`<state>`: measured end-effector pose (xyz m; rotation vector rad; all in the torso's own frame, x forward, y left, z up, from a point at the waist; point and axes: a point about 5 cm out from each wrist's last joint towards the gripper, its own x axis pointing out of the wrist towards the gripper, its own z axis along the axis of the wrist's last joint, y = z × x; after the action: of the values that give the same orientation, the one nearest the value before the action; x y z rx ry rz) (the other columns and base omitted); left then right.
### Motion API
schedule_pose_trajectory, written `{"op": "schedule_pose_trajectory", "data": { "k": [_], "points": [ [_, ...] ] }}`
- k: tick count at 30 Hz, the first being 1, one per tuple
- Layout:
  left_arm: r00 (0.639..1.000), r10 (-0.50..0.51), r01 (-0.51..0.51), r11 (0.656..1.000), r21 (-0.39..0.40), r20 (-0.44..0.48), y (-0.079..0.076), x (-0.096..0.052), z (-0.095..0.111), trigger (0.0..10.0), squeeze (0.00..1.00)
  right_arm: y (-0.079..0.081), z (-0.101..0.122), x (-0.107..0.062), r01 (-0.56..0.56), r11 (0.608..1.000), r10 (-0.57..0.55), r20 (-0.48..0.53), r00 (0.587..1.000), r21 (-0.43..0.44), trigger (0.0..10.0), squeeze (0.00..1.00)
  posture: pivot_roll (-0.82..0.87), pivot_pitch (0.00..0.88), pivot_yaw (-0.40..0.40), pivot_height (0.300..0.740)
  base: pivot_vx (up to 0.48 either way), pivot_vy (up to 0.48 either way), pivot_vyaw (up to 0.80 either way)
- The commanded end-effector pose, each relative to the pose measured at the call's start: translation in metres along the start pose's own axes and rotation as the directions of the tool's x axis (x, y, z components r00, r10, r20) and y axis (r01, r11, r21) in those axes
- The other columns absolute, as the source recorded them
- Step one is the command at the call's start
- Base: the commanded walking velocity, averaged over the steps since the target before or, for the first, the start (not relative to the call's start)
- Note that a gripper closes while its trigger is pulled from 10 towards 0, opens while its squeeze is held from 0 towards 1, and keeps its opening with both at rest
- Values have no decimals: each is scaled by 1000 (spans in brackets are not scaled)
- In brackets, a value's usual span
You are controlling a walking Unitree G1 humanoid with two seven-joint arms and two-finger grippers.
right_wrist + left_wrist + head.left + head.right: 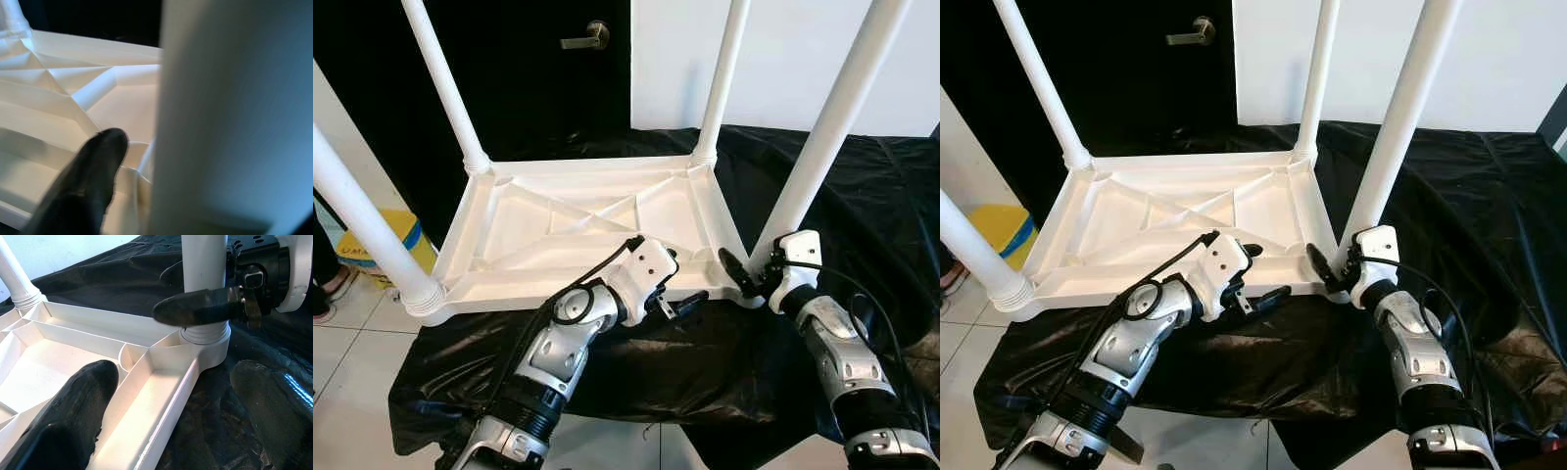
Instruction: Building children table
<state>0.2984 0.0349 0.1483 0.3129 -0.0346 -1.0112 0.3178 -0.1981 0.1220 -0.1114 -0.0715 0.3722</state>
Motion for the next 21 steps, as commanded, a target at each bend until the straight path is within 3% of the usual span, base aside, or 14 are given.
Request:
{"op": "schedule_pose_trajectory", "data": {
  "k": [1, 14, 15, 20, 21],
  "points": [
    [998, 62, -62, 998, 17, -12, 5, 1, -1, 10000, 0, 1, -8, -1, -23, 1000, 23, -43, 999, -7, 0, 0, -95, 0, -16, 740, 0, 0, 0],
    [997, 82, -82, 996, 20, -6, 8, 1, 0, 10000, 0, -2, -26, -5, 53, 998, -55, -134, 989, -18, 0, 0, -92, 0, -27, 740, 0, 0, 0],
    [997, 71, -71, 997, 23, -1, 6, 3, 1, 10000, 0, 1, -29, -4, 115, 993, -115, -147, 983, -6, 10000, 0, -104, 0, -21, 740, 0, 0, 0],
    [998, 61, -61, 998, 25, 1, 5, 4, 1, 10000, 0, 3, -30, -3, 178, 984, -176, -151, 973, -6, 10000, 0, -112, 0, -19, 740, 0, 0, 0],
    [998, 57, -57, 998, 26, 0, 4, 4, 1, 10000, 0, 2, -31, -4, 250, 968, -246, -158, 956, 5, 10000, 0, -115, 0, -22, 740, 0, 0, 0]
  ]
}}
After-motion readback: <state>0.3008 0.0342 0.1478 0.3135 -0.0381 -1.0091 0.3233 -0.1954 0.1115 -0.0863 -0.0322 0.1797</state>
